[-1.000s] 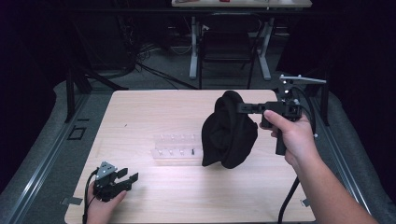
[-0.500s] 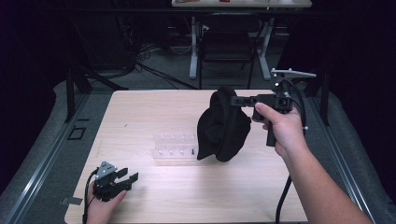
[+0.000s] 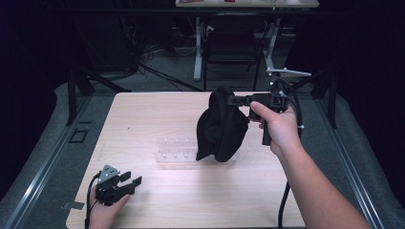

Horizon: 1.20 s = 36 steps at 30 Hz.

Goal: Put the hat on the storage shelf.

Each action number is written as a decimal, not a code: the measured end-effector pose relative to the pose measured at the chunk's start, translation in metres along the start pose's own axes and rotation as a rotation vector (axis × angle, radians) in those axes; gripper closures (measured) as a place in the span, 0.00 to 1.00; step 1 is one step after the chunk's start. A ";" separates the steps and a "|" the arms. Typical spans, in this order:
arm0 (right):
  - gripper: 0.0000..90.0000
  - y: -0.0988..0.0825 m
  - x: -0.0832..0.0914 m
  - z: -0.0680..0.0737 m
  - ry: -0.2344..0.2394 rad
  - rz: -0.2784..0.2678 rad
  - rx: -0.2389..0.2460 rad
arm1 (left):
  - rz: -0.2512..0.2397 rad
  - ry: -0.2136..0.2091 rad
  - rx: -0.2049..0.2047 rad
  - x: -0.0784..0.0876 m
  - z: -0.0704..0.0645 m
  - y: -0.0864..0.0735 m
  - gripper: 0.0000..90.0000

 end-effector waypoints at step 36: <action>0.98 0.002 -0.022 -0.007 -0.023 -0.002 -0.001 | -0.024 -0.018 -0.019 0.001 -0.010 0.007 0.53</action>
Point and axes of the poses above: each handheld gripper's, and its own axes: x roughly backward along the jaws, y roughly out of its top, z roughly to its left, the point moved 10 cm from there along -x, roughly forward along the jaws, and after that the axes turned 6 degrees about -x, right-handed, at the moved point
